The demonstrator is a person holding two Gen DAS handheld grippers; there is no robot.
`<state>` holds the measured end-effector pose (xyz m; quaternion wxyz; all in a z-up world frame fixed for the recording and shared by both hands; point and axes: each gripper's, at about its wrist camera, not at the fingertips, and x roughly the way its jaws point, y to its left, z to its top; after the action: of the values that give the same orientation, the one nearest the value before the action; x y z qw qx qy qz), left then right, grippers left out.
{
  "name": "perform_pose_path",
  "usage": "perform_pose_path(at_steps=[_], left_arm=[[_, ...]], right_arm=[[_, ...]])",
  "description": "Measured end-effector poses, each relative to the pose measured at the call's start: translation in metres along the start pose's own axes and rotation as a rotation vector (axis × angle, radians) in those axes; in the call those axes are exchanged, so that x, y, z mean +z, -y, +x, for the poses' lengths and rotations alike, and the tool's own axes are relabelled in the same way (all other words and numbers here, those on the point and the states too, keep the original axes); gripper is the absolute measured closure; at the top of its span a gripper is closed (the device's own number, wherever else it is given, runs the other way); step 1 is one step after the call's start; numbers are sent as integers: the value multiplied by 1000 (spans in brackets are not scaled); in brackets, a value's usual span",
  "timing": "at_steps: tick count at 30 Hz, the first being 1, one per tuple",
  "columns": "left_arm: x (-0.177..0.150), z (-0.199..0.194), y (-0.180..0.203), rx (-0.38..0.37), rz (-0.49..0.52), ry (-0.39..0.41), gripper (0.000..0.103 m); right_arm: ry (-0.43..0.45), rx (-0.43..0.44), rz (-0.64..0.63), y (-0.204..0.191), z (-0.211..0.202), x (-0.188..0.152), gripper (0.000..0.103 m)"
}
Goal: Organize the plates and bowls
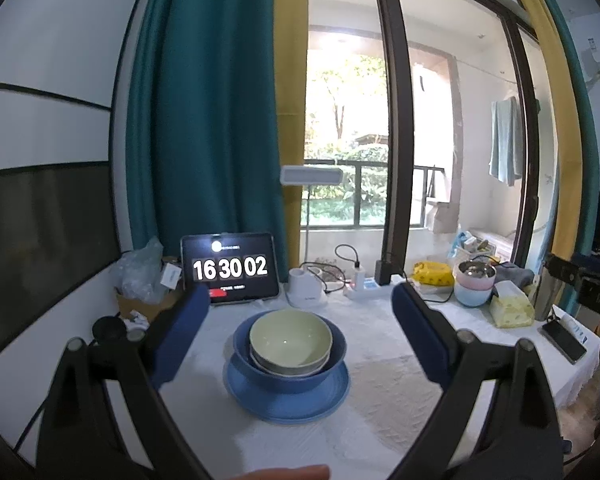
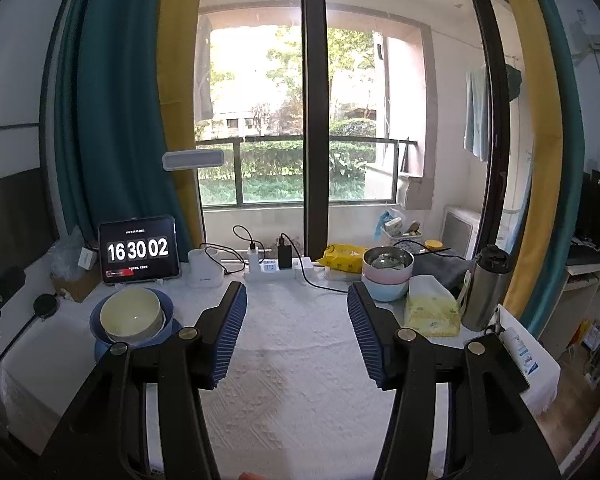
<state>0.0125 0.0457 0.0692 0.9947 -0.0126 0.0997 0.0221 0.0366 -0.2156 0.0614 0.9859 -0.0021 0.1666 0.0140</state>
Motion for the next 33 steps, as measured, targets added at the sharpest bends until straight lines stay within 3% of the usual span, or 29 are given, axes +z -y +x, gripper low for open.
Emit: perform_pose_path(at_steps=[13,33], left_arm=[[15,-5,1,-23,4,56,9],[15,-4,1,-37,-12,43,9]], right_arm=[[18,-10,-8,-3,-3,4,47],[13,-4,-6,-4,-2,6,47]])
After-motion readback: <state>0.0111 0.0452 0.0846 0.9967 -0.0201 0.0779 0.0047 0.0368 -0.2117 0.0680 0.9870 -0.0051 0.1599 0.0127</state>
